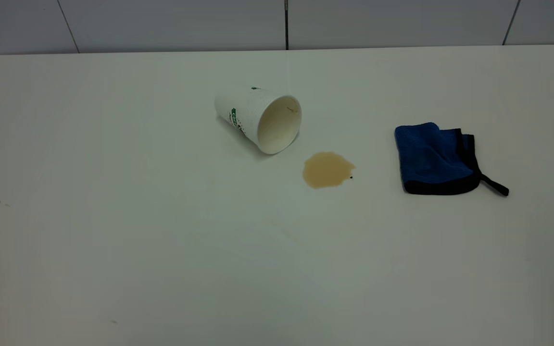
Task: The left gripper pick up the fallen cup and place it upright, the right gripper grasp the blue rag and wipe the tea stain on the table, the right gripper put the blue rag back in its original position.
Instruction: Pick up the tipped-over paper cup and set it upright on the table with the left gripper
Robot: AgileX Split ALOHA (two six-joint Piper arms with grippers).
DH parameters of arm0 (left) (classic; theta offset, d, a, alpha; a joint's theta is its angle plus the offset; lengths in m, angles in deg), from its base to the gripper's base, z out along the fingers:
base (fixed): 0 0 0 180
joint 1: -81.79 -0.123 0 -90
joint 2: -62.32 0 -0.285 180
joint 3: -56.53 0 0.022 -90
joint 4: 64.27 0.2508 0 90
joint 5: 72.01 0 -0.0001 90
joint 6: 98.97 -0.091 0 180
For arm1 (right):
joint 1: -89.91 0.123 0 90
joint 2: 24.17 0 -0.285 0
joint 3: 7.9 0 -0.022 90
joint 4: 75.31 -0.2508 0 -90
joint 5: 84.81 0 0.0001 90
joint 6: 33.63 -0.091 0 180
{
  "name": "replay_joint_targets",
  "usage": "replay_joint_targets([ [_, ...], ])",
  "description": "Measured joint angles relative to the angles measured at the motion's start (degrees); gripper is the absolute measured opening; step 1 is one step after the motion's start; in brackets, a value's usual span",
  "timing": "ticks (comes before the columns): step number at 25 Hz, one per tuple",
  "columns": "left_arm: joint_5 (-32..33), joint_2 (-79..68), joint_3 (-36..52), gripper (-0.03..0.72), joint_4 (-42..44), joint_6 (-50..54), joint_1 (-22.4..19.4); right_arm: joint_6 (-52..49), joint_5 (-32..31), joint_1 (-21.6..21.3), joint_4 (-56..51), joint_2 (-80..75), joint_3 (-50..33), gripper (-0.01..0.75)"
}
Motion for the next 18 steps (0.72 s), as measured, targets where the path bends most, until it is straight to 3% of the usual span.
replay_joint_targets([
  [13, -0.68, -5.31, -0.52, 0.515, 0.09, -0.13, 0.00, 0.00, 0.00, 0.00, 0.00, 0.00, 0.00, 0.526],
  [18, -10.41, -20.94, -3.25, 0.589, 0.03, -2.64, 0.00, 0.00, 0.00, 0.00, 0.00, 0.00, 0.00, 0.526],
])
